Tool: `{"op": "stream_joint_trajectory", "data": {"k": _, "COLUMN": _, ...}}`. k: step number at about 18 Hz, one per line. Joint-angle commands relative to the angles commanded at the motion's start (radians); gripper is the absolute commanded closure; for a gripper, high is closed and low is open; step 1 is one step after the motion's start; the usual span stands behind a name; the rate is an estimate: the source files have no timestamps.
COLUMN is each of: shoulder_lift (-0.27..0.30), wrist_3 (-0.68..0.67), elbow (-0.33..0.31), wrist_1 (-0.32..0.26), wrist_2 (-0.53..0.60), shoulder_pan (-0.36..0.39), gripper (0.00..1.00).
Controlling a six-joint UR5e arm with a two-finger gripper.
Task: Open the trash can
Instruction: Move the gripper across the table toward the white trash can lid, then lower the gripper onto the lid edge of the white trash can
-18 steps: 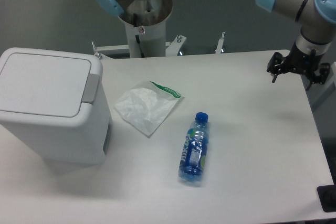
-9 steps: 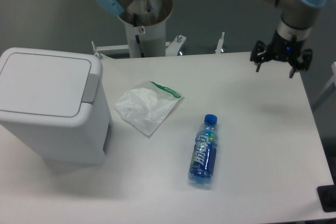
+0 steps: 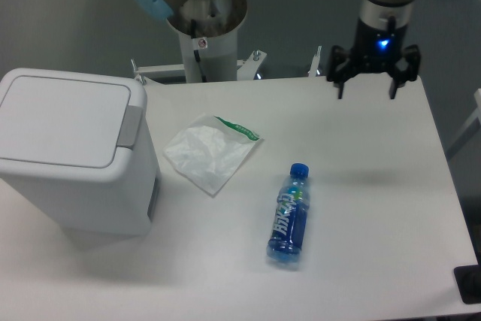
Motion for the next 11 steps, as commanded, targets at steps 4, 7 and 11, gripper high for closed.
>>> {"op": "stream_joint_trajectory", "data": {"k": 4, "shoulder_lift": -0.070, "wrist_3": -0.121, "elbow": 0.144, "wrist_1": -0.165, "wrist_2": -0.025, "shoulder_pan": -0.101, "gripper": 0.00}}
{"op": "stream_joint_trajectory", "data": {"k": 7, "shoulder_lift": -0.121, "wrist_3": -0.308, "elbow": 0.245, "wrist_1": -0.201, "wrist_2": -0.061, "shoulder_pan": -0.172, "gripper": 0.00}}
{"op": "stream_joint_trajectory", "data": {"k": 11, "shoulder_lift": -0.138, "wrist_3": -0.425, "elbow": 0.284, "wrist_1": -0.197, "wrist_2": -0.074, "shoulder_pan": -0.264, "gripper": 0.00}}
